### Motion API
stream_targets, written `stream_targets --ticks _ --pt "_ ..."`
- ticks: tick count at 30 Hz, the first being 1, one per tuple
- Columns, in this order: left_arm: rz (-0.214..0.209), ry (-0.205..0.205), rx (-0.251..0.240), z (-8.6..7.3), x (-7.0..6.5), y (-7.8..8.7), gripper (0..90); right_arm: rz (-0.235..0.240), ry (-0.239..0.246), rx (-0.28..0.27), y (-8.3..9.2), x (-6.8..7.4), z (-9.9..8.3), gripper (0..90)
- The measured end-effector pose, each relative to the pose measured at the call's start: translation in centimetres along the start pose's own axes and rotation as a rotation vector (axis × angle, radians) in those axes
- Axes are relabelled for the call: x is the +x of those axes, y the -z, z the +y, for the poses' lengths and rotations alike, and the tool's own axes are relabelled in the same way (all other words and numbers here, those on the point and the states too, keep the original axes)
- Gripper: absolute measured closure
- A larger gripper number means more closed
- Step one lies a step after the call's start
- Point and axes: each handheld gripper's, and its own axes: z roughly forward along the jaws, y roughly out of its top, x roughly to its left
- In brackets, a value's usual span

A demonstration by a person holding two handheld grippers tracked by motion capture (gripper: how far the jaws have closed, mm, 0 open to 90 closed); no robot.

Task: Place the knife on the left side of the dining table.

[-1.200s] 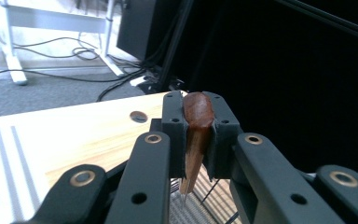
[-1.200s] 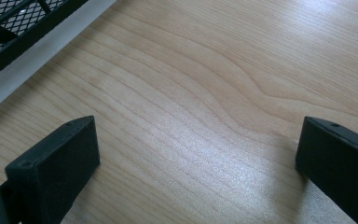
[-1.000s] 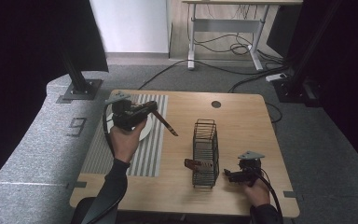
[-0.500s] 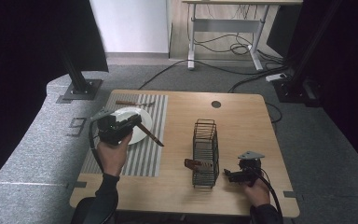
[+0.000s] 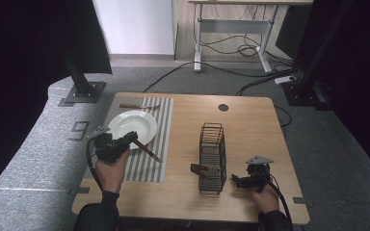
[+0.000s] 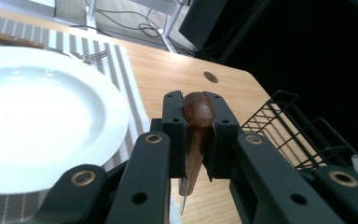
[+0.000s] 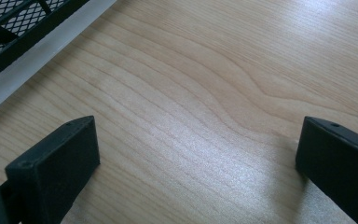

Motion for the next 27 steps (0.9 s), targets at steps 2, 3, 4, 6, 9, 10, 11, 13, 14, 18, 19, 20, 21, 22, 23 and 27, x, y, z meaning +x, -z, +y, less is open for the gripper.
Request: stream_targets --ticks 2,3,4,6,9,10,11,13,14,18,19,20,21,22,23,27 --pt "0.006 0.003 -0.002 -0.1 0.1 0.0 80.0 0.0 0.0 0.0 0.0 0.0 0.0 0.0" --pt "0.008 0.007 -0.002 -0.2 0.3 0.1 80.0 0.0 0.0 0.0 0.0 0.0 0.0 0.0" --pt "0.01 0.009 -0.002 -0.3 0.4 0.1 80.0 0.0 0.0 0.0 0.0 0.0 0.0 0.0" --pt "0.016 0.017 0.0 -0.6 0.8 0.1 80.0 0.0 0.0 0.0 0.0 0.0 0.0 0.0" --pt "0.024 0.018 0.004 -0.8 1.0 0.1 79.9 0.0 0.0 0.0 0.0 0.0 0.0 0.0" --pt "0.037 0.019 0.006 -1.0 1.3 0.1 80.0 0.0 0.0 0.0 0.0 0.0 0.0 0.0" --pt "0.037 0.019 0.006 -1.0 1.3 0.1 79.9 0.0 0.0 0.0 0.0 0.0 0.0 0.0" --pt "0.043 0.027 0.001 -1.3 1.8 0.3 79.9 0.0 0.0 0.0 0.0 0.0 0.0 0.0" --pt "0.05 0.023 0.002 -1.3 2.0 0.4 79.8 0.0 0.0 0.0 0.0 0.0 0.0 0.0" --pt "0.084 -0.01 0.006 -1.5 2.3 0.6 77.9 0.0 0.0 0.0 0.0 0.0 0.0 0.0" --pt "0.084 -0.01 0.006 -1.5 2.3 0.6 77.4 0.0 0.0 0.0 0.0 0.0 0.0 0.0" --pt "0.091 -0.016 0.006 -1.5 2.5 0.6 77.0 0.0 0.0 0.0 0.0 0.0 0.0 0.0" --pt "0.094 -0.019 0.005 -1.6 2.7 0.7 77.0 0.0 0.0 0.0 0.0 0.0 0.0 0.0" --pt "0.102 -0.026 0.002 -1.6 2.8 0.7 76.6 0.0 0.0 0.0 0.0 0.0 0.0 0.0" --pt "0.107 -0.032 0.001 -1.7 3.0 0.7 76.0 0.0 0.0 0.0 0.0 0.0 0.0 0.0" --pt "0.142 -0.059 -0.004 -2.0 3.7 0.7 73.3 0.0 0.0 0.0 0.0 0.0 0.0 0.0"
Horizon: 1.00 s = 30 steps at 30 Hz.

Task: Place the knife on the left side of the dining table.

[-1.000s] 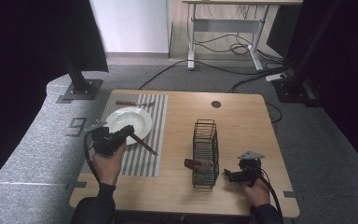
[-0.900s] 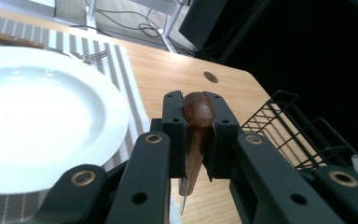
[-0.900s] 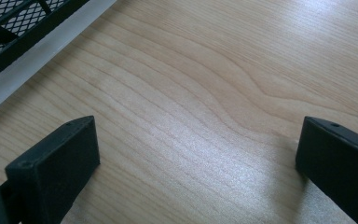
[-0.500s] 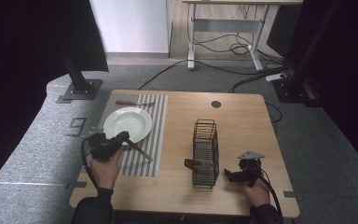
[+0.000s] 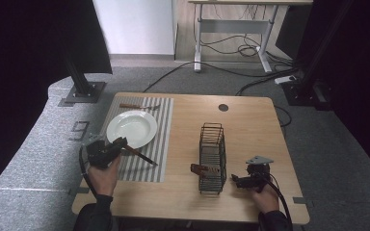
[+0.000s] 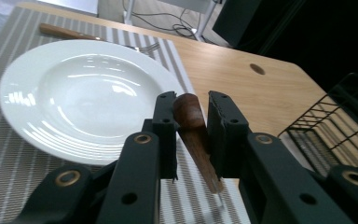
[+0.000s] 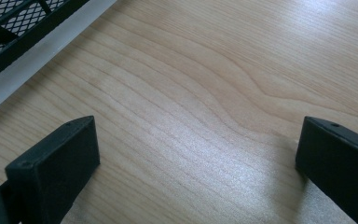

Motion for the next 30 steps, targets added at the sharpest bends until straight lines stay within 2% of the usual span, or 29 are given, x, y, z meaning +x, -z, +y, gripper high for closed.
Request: stream_targets --ticks 2,4,8,13,15,24,30 --pt "0.007 -0.003 -0.002 -0.1 0.1 0.0 72.8 0.0 0.0 0.0 0.0 0.0 0.0 0.0" --pt "0.031 -0.023 0.006 -0.4 0.5 -0.1 70.8 0.0 0.0 0.0 0.0 0.0 0.0 0.0" --pt "0.034 -0.009 0.014 -0.7 1.5 -0.2 68.6 0.0 0.0 0.0 0.0 0.0 0.0 0.0" --pt "0.045 -0.011 0.023 -1.0 2.4 -0.3 65.9 0.0 0.0 0.0 0.0 0.0 0.0 0.0" --pt "0.034 0.008 0.02 -1.3 3.1 -0.4 65.7 0.0 0.0 0.0 0.0 0.0 0.0 0.0" --pt "0.013 0.032 0.011 -2.3 4.8 -0.6 62.8 0.0 0.0 0.0 0.0 0.0 0.0 0.0" --pt "0.002 0.062 0.006 -3.3 6.1 -0.9 61.1 0.0 0.0 0.0 0.0 0.0 0.0 0.0"
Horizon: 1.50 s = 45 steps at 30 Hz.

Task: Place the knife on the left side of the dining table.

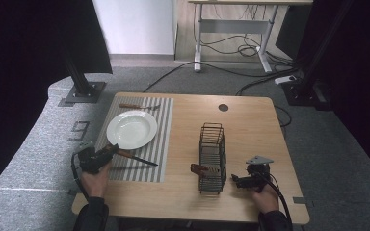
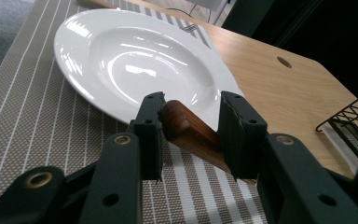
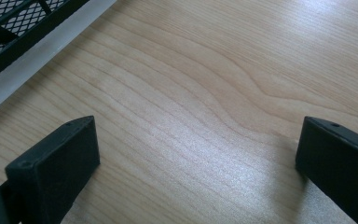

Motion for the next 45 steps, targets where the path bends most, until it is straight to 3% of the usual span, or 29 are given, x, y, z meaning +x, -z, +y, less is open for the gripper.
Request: stream_targets --ticks 8,11,14,19,29,32,37,45 --pt "0.006 0.004 0.001 -0.6 0.9 -0.4 58.4 0.0 0.0 0.0 0.0 0.0 0.0 0.0" --pt "0.038 -0.032 0.017 -0.8 1.1 -0.5 56.3 0.0 0.0 0.0 0.0 0.0 0.0 0.0" --pt "0.054 -0.042 0.027 -0.9 1.3 -0.5 57.3 0.0 0.0 0.0 0.0 0.0 0.0 0.0" --pt "0.046 -0.008 0.044 -1.5 2.2 -0.8 57.2 0.0 0.0 0.0 0.0 0.0 0.0 0.0" --pt "0.068 -0.005 0.077 -1.8 3.0 -1.4 56.1 0.0 0.0 0.0 0.0 0.0 0.0 0.0" --pt "0.078 -0.01 0.092 -1.9 3.2 -1.6 56.0 0.0 0.0 0.0 0.0 0.0 0.0 0.0" --pt "0.125 -0.061 0.131 -1.9 3.1 -2.0 57.2 0.0 0.0 0.0 0.0 0.0 0.0 0.0" --pt "0.149 -0.062 0.175 -2.1 3.3 -2.4 58.0 0.0 0.0 0.0 0.0 0.0 0.0 0.0"
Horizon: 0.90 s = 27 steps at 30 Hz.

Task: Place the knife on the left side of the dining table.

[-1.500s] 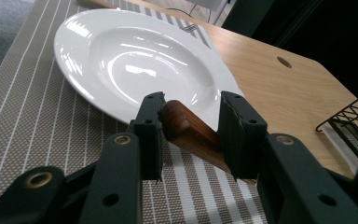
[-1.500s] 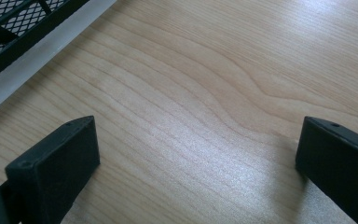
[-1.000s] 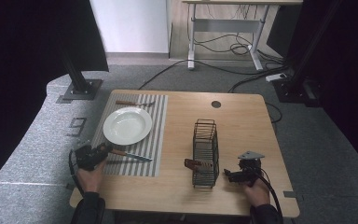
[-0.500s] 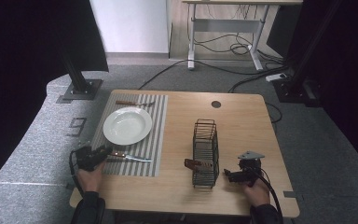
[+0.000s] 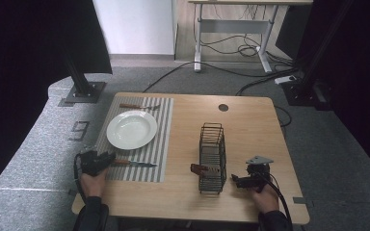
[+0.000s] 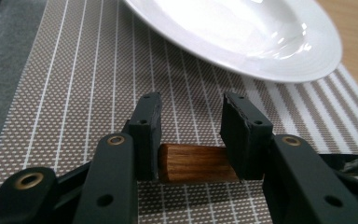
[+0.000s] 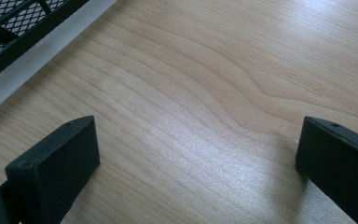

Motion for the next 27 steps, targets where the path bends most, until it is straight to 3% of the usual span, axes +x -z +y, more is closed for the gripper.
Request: stream_targets --ticks 7,11,15,17,18,19,20,22,23,27 --pt "0.011 -0.015 0.04 0.0 0.0 -0.6 57.8 0.0 0.0 0.0 0.0 0.0 0.0 0.0" --pt "0.006 -0.007 0.038 0.0 0.3 -0.7 57.6 0.0 0.001 0.0 0.0 0.0 0.0 0.0" --pt "0.01 -0.016 0.032 0.0 0.3 -0.7 52.5 0.0 0.001 0.0 0.0 0.0 0.0 0.0" --pt "0.009 -0.024 0.014 0.1 0.2 -0.5 43.2 0.0 0.001 0.0 0.0 0.0 0.0 0.0" --pt "0.01 -0.05 -0.009 0.2 0.1 -0.2 39.4 0.0 0.0 0.0 0.0 0.0 0.0 0.0" --pt "0.01 -0.05 -0.009 0.2 0.1 -0.2 36.1 0.0 0.0 0.0 0.0 0.0 0.0 0.0" --pt "0.014 -0.073 -0.014 0.3 0.0 0.0 36.1 0.0 0.0 0.0 0.0 0.0 0.0 0.0" --pt "0.016 -0.106 -0.018 0.3 -0.2 0.5 28.0 0.0 0.0 0.0 0.0 0.0 0.0 0.0" --pt "0.024 -0.128 -0.015 0.3 -0.3 0.8 20.8 0.0 0.0 0.0 0.0 0.0 0.0 0.0" --pt "0.06 -0.214 0.009 0.2 -0.4 2.0 14.3 0.0 0.0 0.0 0.0 0.0 0.0 0.0"
